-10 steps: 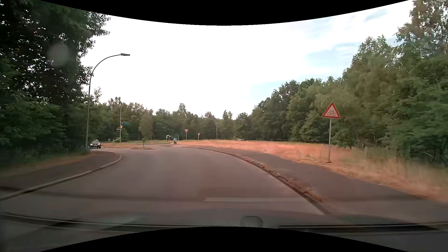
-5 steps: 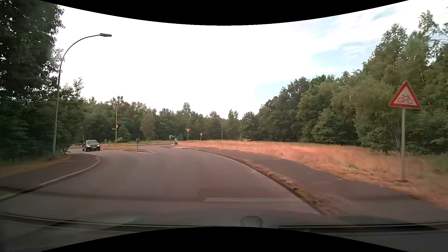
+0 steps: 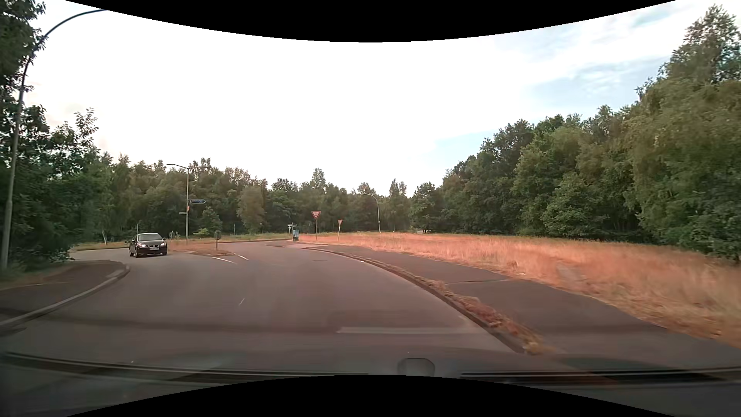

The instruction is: Follow the waypoints while adhering to traffic rules and regulations

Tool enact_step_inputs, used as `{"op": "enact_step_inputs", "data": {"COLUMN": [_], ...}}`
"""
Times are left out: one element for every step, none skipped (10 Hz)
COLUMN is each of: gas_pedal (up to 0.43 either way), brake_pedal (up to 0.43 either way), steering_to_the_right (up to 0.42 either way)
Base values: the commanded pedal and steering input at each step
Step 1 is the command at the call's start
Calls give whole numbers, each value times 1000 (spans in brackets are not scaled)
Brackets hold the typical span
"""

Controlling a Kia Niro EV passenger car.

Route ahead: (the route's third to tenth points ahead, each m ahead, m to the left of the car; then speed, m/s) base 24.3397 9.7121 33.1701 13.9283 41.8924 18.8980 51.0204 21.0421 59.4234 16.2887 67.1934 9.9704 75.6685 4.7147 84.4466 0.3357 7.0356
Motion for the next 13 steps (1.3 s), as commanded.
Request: {"op": "enact_step_inputs", "data": {"gas_pedal": [87,87,87,87,87,79,79,79,39,0,0,0,0], "brake_pedal": [0,0,0,0,0,0,0,0,0,0,0,0,0], "steering_to_the_right": [-59,-76,-86,-96,-105,-111,-119,-124,-128,-134,-140,-144,-145]}}
